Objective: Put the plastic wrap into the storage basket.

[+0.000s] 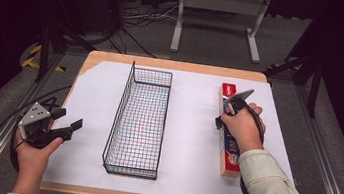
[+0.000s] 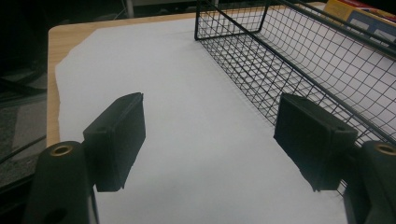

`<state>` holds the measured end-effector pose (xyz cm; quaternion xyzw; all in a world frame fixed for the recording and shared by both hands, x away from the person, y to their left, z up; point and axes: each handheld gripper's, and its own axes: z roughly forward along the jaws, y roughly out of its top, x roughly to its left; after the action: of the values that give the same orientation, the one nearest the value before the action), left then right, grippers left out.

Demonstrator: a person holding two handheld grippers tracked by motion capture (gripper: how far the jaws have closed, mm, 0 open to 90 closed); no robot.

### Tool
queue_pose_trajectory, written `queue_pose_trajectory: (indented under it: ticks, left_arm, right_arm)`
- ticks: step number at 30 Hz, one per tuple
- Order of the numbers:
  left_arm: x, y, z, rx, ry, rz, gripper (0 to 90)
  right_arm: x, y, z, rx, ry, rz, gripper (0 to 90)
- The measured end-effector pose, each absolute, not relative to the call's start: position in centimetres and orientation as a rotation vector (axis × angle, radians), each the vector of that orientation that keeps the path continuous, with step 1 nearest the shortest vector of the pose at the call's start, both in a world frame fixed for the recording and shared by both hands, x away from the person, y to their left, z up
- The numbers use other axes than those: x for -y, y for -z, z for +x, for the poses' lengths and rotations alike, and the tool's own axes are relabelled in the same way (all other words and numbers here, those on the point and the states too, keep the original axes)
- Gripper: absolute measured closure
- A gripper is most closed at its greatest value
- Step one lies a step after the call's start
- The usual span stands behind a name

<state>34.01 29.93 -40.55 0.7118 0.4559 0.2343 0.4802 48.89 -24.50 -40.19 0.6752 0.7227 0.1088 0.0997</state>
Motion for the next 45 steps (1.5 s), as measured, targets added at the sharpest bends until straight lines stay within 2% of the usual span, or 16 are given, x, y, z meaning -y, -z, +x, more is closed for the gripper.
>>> queue_pose_trajectory:
  ticks: [7,13,27,45]
  left_arm:
    - [-30.1,40.5,34.0,-1.115,-0.574,1.725,25.0]
    - [-30.2,40.4,33.9,-1.111,-0.575,1.725,25.0]
    - [-30.2,40.3,34.0,-1.114,-0.575,1.718,25.0]
    - [-30.5,40.2,34.1,-1.118,-0.577,1.699,25.1]
  right_arm:
    - [24.3,40.0,49.2,-2.127,-0.237,2.044,38.4]
    - [24.0,39.9,49.2,-2.078,-0.211,2.085,40.7]
    - [24.0,38.1,49.0,-2.009,-0.298,2.171,40.9]
    - [21.8,33.1,48.3,-1.95,-0.403,2.16,40.7]
